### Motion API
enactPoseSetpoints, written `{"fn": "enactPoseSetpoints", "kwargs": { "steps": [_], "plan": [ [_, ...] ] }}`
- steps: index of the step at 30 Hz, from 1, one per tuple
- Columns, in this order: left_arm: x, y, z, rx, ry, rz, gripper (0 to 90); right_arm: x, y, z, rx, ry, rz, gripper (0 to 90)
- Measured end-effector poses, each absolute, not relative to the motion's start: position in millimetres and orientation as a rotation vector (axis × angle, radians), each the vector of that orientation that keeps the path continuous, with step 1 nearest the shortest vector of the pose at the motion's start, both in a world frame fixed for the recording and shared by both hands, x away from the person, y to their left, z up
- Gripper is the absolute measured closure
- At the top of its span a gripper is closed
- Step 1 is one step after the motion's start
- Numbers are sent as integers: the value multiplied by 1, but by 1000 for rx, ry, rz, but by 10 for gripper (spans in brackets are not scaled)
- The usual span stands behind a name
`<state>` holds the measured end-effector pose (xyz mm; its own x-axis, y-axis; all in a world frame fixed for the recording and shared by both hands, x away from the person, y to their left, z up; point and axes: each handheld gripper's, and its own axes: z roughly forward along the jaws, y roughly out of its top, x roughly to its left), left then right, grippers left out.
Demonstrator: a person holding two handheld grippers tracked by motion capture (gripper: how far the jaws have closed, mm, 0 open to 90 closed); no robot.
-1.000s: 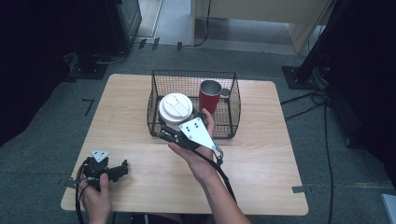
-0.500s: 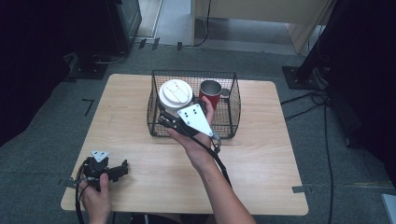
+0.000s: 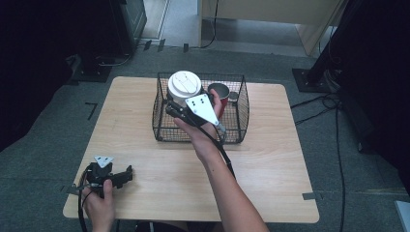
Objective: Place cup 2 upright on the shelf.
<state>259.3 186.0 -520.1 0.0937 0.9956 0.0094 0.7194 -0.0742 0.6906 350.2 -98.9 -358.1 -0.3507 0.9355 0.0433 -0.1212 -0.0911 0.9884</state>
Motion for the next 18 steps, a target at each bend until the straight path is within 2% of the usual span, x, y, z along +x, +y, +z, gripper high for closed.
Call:
{"fn": "enactPoseSetpoints", "kwargs": {
  "steps": [18],
  "plan": [
    [259, 186, -520, 1847, 1680, 684, 1, 399, -103, -381, 1015, 1354, 1560, 158]
  ]
}}
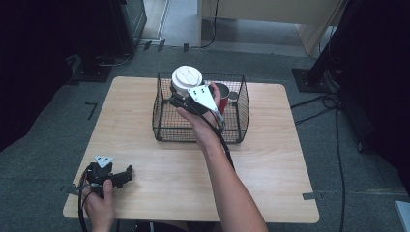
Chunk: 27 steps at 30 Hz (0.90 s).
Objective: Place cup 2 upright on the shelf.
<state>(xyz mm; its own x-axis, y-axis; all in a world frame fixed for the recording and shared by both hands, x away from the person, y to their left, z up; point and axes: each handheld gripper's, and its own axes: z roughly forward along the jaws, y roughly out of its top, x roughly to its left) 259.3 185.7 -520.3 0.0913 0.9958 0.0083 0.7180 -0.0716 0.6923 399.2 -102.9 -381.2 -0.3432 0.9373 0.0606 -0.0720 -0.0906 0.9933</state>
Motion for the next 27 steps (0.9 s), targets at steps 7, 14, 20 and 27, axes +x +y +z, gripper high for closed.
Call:
{"fn": "enactPoseSetpoints", "kwargs": {
  "steps": [7, 14, 20, 27],
  "plan": [
    [259, 186, -520, 1849, 1679, 683, 1, 414, -96, -390, 1029, 1382, 1591, 158],
    [259, 186, -520, 1849, 1680, 683, 1, 426, -85, -404, 1001, 1444, 1553, 158],
    [259, 186, -520, 1849, 1679, 683, 1, 438, -83, -412, 996, 1489, 1541, 158],
    [259, 186, -520, 1852, 1679, 684, 1, 447, -82, -423, 1053, 1524, 1527, 158]
  ]
}}
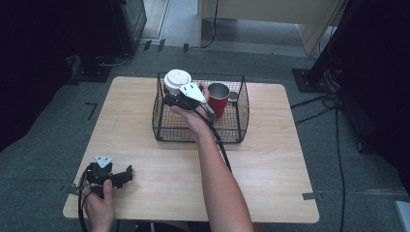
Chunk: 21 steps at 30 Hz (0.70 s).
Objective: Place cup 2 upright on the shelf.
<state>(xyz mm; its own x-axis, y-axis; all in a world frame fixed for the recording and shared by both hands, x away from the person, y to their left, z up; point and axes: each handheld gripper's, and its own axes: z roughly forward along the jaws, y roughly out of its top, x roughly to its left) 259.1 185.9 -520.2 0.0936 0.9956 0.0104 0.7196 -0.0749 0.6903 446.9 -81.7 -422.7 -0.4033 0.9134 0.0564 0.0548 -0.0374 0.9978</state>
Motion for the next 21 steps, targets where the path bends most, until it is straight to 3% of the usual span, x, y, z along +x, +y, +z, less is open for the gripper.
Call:
{"fn": "enactPoseSetpoints", "kwargs": {
  "steps": [21],
  "plan": [
    [259, 186, -520, 1853, 1678, 683, 1, 463, -89, -451, 1098, 1677, 1443, 158]
  ]
}}
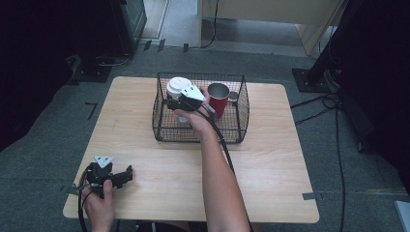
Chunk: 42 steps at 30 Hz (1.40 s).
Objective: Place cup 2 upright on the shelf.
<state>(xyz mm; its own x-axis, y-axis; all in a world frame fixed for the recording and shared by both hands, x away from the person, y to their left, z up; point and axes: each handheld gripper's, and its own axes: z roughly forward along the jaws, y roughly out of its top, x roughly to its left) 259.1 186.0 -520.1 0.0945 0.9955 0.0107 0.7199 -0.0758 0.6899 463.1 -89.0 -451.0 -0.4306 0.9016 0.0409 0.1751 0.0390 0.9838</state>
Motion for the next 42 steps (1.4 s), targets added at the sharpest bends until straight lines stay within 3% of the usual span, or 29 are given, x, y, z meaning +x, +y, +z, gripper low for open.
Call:
{"fn": "enactPoseSetpoints", "kwargs": {
  "steps": [16, 24, 42],
  "plan": [
    [259, 186, -520, 1853, 1679, 683, 1, 459, -105, -450, 1104, 1728, 1405, 155],
    [259, 186, -520, 1855, 1674, 681, 1, 454, -114, -444, 1074, 1803, 1407, 18],
    [259, 186, -520, 1853, 1675, 681, 1, 440, -133, -415, 1016, 1753, 1439, 0]
  ]
}}
